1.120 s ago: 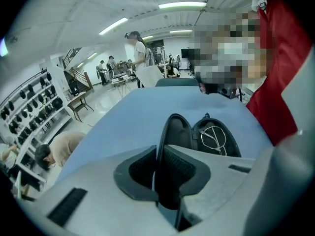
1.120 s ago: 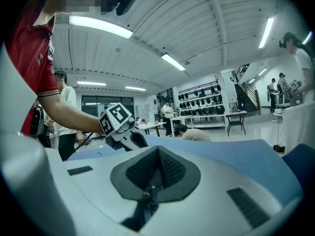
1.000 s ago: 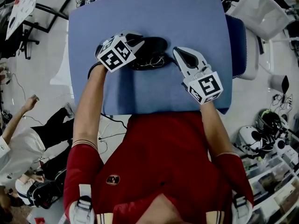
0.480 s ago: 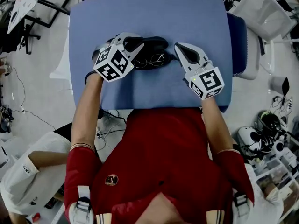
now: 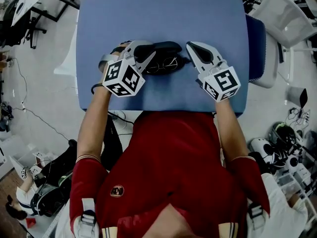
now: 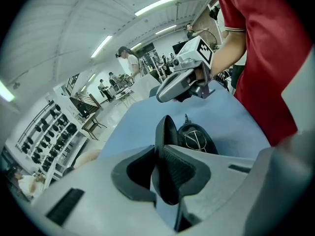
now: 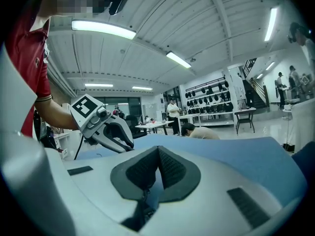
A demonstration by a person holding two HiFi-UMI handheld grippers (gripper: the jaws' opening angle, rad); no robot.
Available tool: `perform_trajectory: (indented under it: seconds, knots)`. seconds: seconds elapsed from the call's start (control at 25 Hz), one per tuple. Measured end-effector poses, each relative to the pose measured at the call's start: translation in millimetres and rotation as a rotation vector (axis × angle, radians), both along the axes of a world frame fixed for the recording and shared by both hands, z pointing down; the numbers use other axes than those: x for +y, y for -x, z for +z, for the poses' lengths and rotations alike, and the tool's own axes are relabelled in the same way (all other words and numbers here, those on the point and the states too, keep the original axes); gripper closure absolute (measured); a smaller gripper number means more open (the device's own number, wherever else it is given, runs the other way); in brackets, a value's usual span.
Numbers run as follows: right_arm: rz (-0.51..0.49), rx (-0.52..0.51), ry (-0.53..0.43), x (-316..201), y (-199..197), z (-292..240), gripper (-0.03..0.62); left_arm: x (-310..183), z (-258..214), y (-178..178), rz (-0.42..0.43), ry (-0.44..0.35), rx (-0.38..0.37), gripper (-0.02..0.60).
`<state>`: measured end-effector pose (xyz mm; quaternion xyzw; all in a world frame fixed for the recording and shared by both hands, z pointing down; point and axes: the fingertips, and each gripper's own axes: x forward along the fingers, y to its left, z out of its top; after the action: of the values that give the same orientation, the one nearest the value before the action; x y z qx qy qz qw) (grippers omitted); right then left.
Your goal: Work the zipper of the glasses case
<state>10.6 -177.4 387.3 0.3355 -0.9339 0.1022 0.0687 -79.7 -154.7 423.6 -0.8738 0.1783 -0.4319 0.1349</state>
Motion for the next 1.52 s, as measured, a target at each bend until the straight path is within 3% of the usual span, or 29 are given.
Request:
perform_trajectory:
  seconds: [0.4,0.88,1.0,1.52]
  knots:
    - [-0.100,-0.004,-0.007,19.1,14.5,-0.9,0.599,37.9,-2.9,-7.5,0.002,-0.059,0.002,0.531]
    - [-0.262,0.001,-0.008,40.8,27.1,-2.2,0.597,73.5,-0.7,-17.4,0.029,-0.030,0.017,0.515]
    - [-0.322,0.017,-0.009,46.5,34.7,-1.8,0.513,80.2,0.6,-17.2,0.037,-0.019,0.021,0.515]
    - [-0.602,0.222,-0.009,75.0,58.5,20.3,0.447,100.3,7.0,-17.6,0.069,0.030,0.032,0.511]
